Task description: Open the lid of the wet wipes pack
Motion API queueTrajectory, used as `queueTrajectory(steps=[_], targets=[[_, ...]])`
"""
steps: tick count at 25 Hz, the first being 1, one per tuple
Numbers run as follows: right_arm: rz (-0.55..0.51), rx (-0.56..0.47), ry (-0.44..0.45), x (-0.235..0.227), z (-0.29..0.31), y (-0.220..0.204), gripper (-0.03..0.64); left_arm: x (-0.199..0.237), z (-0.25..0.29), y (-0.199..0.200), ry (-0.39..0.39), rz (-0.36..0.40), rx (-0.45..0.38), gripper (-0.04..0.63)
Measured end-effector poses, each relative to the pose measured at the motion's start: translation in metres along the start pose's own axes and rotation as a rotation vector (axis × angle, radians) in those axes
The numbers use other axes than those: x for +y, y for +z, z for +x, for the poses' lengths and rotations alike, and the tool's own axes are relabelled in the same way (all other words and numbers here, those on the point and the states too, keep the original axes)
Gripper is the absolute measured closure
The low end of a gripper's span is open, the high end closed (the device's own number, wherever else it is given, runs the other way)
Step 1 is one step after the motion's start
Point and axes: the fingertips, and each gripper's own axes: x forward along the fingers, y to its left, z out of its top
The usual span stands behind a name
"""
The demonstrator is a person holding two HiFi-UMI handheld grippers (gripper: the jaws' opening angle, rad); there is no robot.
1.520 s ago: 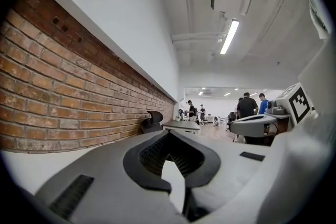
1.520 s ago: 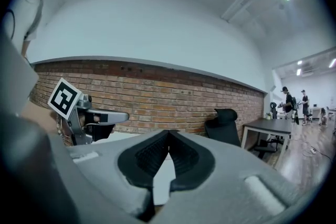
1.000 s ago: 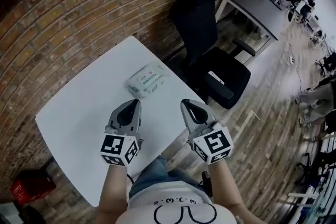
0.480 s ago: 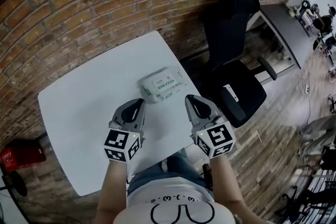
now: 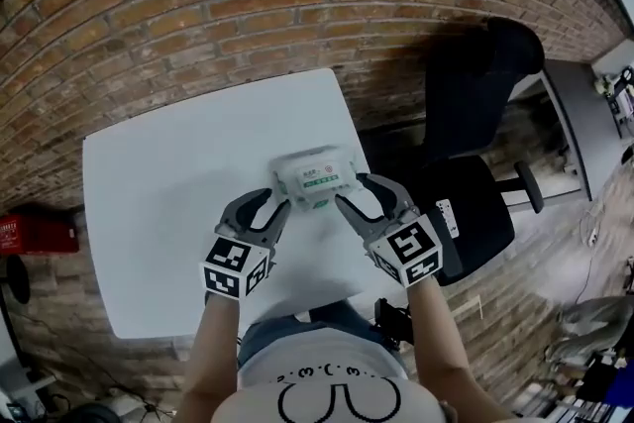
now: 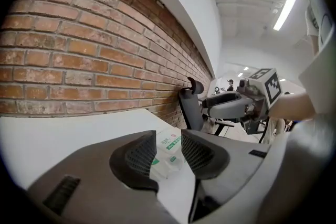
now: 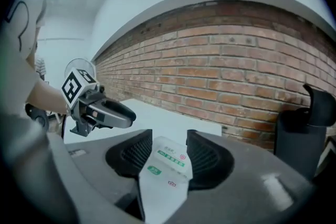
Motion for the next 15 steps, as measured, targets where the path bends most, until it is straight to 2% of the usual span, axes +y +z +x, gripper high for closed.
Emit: queueTrajectory(steps=[8, 15], targets=[[-0.108, 0.113, 0.194, -0.006, 0.036, -0.032, 0.42, 0.005, 0.038, -0.038, 0.051, -0.032, 0.129, 0.448], [-0.206, 0.203, 0.294, -0.001, 0.068, -0.065, 0.419, 0.015, 0.063, -0.073, 0.084, -0.072, 0.23, 0.448]])
